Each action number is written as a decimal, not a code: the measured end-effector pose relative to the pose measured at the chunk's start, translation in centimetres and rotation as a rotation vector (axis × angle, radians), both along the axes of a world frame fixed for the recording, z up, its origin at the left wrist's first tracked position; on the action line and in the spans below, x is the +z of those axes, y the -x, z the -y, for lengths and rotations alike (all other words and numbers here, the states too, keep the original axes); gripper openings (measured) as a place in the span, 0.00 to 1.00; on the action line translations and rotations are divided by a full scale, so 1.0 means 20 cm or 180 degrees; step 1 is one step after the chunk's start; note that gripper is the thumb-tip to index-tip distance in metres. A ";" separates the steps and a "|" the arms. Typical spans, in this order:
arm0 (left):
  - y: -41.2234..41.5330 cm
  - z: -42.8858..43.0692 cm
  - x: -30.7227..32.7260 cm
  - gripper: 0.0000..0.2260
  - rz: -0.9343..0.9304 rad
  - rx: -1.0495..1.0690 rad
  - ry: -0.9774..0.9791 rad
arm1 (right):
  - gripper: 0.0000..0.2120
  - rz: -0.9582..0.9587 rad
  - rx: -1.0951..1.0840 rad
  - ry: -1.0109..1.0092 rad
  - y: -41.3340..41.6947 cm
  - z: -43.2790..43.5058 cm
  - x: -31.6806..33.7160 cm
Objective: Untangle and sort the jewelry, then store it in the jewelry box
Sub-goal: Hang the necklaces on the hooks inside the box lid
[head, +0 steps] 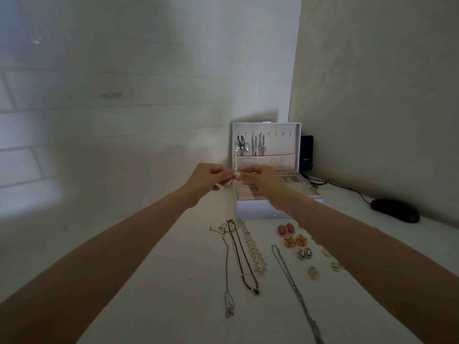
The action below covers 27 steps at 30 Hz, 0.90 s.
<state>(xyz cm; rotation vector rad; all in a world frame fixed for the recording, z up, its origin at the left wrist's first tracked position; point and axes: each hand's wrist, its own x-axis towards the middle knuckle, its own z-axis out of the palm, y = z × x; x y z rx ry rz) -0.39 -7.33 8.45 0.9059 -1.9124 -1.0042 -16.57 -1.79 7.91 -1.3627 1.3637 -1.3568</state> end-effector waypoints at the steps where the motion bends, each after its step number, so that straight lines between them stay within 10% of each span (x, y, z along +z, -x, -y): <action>1: 0.00 0.00 0.00 0.08 0.0011 -0.0040 -0.0003 | 0.11 0.0004 0.0042 -0.0014 0.00 0.00 0.00; 16: -0.01 0.03 -0.04 0.02 0.0610 0.0003 0.1232 | 0.08 -0.0315 0.0227 -0.0361 0.07 0.00 -0.03; 27: 0.03 -0.01 -0.04 0.04 0.0317 -0.0133 0.0209 | 0.10 -0.0540 0.0193 -0.0324 0.05 -0.01 -0.04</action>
